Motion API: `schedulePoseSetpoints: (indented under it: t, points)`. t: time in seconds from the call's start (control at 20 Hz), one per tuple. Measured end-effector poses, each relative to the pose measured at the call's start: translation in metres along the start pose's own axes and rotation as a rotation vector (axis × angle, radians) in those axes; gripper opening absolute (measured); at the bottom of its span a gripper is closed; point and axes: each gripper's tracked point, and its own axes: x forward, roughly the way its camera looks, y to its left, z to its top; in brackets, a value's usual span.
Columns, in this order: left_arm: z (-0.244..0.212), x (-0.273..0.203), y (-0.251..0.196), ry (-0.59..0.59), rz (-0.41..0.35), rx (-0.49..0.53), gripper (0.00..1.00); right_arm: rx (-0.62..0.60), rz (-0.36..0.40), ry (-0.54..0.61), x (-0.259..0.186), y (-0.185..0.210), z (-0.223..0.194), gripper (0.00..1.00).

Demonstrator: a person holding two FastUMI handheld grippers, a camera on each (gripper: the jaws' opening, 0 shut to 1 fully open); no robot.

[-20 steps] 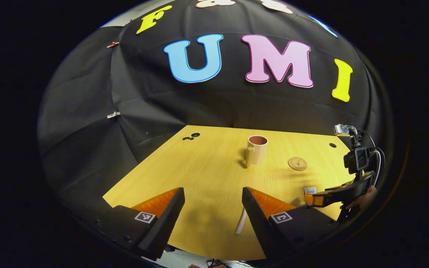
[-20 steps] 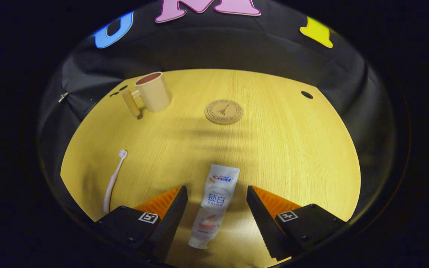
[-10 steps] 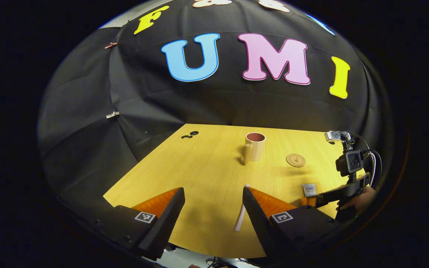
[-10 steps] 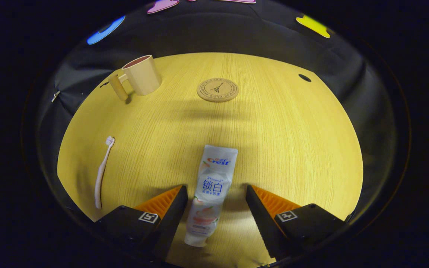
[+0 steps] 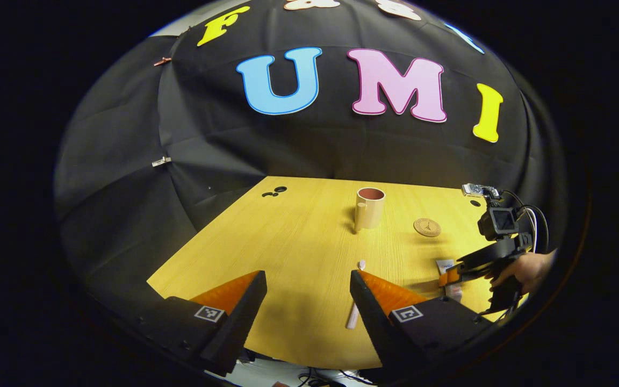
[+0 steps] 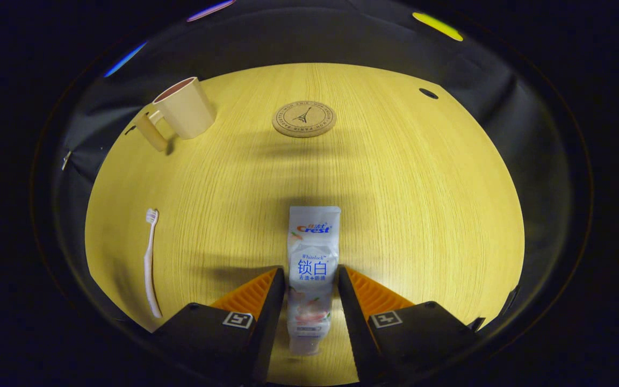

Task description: Put the toothbrush and toothpaste on the desktop into the cup, then pick up the cup and place it on the coaster on the desktop.

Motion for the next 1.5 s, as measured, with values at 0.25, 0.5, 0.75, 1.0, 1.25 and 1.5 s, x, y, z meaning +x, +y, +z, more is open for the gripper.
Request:
schedulePoseSetpoints:
  t: [0.25, 0.5, 0.75, 1.0, 1.25, 1.5]
  points:
    - [0.000, -0.001, 0.009, -0.013, -0.007, -0.005, 0.97, -0.026, 0.011, -0.038, -0.002, 0.002, 0.001, 0.50]
    - [-0.002, 0.003, 0.015, -0.008, -0.005, -0.010, 0.97, -0.065, 0.006, -0.041, -0.001, 0.005, 0.001, 0.28]
    - [-0.004, 0.009, 0.014, 0.006, -0.001, -0.023, 0.97, -0.035, 0.025, -0.045, -0.007, 0.001, 0.008, 0.29]
    - [-0.006, 0.020, 0.007, 0.022, -0.005, -0.009, 0.97, -0.068, 0.040, -0.190, -0.030, -0.007, 0.060, 0.28]
    - [-0.004, 0.034, -0.008, 0.026, -0.036, -0.012, 0.97, -0.038, 0.106, -0.341, -0.065, 0.008, 0.129, 0.24]
    - [0.003, 0.048, -0.017, 0.022, -0.048, 0.016, 0.97, -0.110, 0.152, -0.547, -0.105, 0.038, 0.200, 0.23]
